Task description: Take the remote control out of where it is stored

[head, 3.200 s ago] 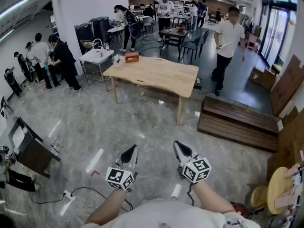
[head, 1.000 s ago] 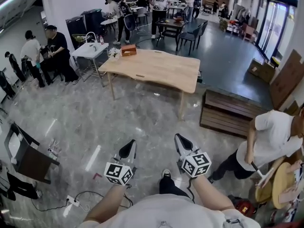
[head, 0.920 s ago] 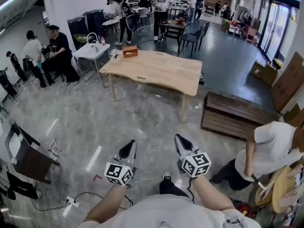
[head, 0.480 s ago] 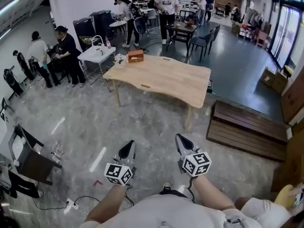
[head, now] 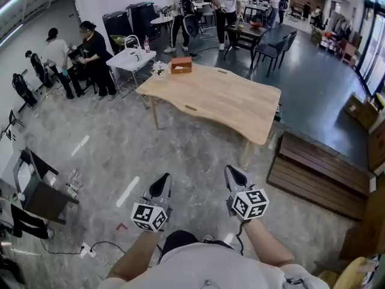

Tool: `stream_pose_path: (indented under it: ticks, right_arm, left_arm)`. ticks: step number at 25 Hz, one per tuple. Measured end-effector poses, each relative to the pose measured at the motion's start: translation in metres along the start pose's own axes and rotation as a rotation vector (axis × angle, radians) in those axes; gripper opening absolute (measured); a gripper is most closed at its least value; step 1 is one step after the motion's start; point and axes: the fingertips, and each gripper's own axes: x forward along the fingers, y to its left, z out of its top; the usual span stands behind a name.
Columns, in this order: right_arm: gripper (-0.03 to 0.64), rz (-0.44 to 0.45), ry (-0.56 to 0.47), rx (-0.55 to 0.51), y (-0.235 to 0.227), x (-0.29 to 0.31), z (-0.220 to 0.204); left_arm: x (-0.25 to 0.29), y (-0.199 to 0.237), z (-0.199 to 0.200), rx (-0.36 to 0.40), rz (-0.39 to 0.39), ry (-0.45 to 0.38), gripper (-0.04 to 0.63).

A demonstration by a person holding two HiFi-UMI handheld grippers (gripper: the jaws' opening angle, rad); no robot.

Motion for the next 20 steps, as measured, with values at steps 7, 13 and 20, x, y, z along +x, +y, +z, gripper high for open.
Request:
stream_pose_path:
  ticks: [7, 13, 20]
  right_arm:
    - [0.028, 0.023, 0.025, 0.004, -0.019, 0.060, -0.003]
    - [0.028, 0.009, 0.026, -0.010, -0.035, 0.129, 0.005]
    - [0.028, -0.032, 0.007, 0.006, -0.045, 0.218, 0.029]
  left_arm:
    - [0.042, 0.038, -0.012, -0.015, 0.029, 0.009, 0.000]
    - [0.096, 0.091, -0.013, -0.020, 0.012, -0.004, 0.000]
    - [0.160, 0.169, 0.004, -0.024, -0.022, -0.004, 0.000]
